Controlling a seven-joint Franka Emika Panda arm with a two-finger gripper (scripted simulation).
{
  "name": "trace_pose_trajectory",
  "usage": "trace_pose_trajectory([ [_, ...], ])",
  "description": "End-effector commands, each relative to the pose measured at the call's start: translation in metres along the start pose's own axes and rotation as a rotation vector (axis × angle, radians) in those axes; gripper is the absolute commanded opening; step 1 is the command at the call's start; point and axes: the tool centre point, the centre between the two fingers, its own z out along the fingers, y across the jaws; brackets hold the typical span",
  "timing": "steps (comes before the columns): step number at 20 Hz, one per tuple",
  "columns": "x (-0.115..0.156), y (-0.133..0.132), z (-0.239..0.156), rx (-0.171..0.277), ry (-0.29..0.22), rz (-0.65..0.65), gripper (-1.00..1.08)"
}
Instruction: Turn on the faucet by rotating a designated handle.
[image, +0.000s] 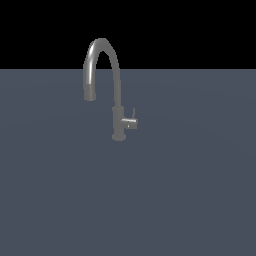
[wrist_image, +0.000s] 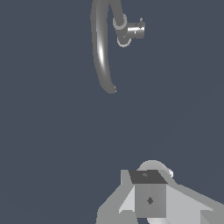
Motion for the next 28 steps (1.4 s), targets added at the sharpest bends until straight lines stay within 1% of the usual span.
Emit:
trace_pose_trajectory([
  [1, 0.017, -0.002, 0.002, 0.041, -0.030, 0.043, -1.00],
  [8, 0.065, -0.003, 0.011, 0.161, -0.118, 0.163, -1.00],
  [16, 0.121, 0.001, 0.027, 0.306, -0.223, 0.306, -1.00],
  [28, 0.205, 0.018, 0.066, 0.544, -0.395, 0.537, -1.00],
])
